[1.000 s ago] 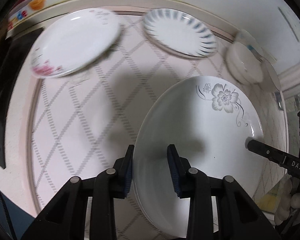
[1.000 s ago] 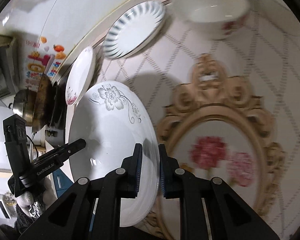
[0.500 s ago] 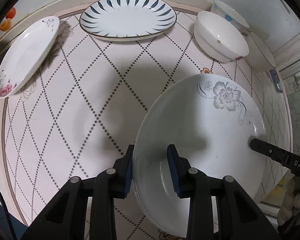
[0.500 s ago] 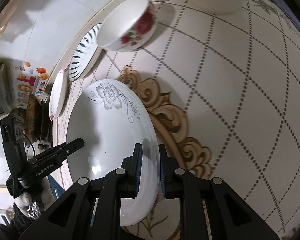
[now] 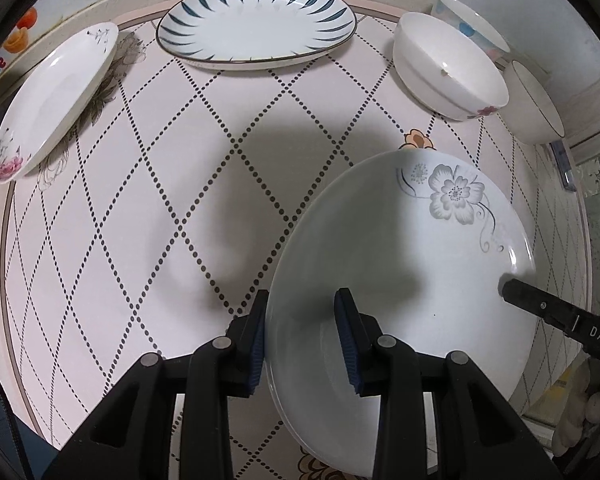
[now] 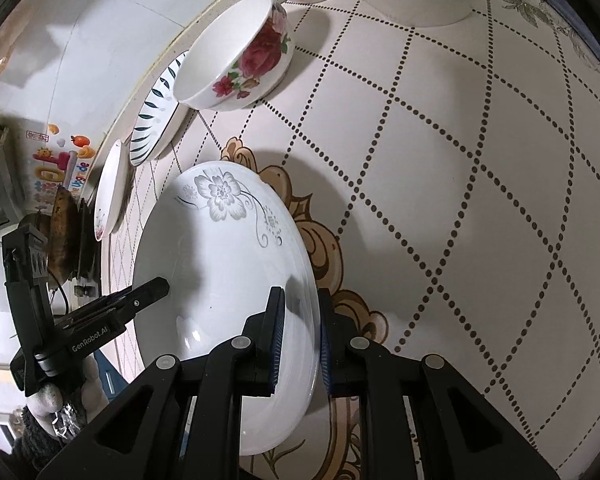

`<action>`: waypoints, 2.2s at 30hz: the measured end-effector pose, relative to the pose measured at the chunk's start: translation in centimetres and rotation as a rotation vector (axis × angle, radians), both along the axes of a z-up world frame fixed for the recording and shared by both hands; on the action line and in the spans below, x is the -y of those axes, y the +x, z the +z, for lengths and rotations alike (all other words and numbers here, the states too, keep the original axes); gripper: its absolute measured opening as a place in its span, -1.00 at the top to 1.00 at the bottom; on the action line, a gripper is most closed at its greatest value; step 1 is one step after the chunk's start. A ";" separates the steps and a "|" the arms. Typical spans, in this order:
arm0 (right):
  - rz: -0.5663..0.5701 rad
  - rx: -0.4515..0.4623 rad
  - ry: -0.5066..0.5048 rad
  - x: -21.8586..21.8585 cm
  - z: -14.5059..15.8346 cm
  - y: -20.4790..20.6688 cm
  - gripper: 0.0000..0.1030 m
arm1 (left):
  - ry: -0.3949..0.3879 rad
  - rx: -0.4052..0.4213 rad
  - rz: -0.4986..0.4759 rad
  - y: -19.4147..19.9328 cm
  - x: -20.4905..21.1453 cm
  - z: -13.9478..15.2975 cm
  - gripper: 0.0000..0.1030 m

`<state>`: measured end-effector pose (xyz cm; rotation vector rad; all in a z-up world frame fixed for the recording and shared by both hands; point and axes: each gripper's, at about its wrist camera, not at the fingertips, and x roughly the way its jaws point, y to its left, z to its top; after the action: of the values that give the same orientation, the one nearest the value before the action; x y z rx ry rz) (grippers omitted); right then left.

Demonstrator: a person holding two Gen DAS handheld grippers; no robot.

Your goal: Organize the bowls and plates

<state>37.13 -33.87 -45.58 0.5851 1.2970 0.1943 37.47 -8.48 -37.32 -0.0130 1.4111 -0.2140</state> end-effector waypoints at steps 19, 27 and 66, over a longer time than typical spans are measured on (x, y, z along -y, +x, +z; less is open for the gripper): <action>-0.072 -0.015 -0.027 1.5 5.4 -0.3 0.22 | -0.023 0.170 0.150 0.9 -7.9 8.3 0.14; 0.015 0.044 0.151 -10.5 10.3 6.8 -0.19 | 0.044 0.229 0.332 8.0 -21.9 8.5 -0.11; 0.256 0.078 -0.024 -29.3 2.6 26.1 0.76 | 0.037 0.198 0.306 12.5 -29.5 4.3 0.54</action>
<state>63.22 -4.62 -43.00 0.3857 1.2942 0.4079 49.92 20.97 -33.02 -0.1716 1.1977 0.0632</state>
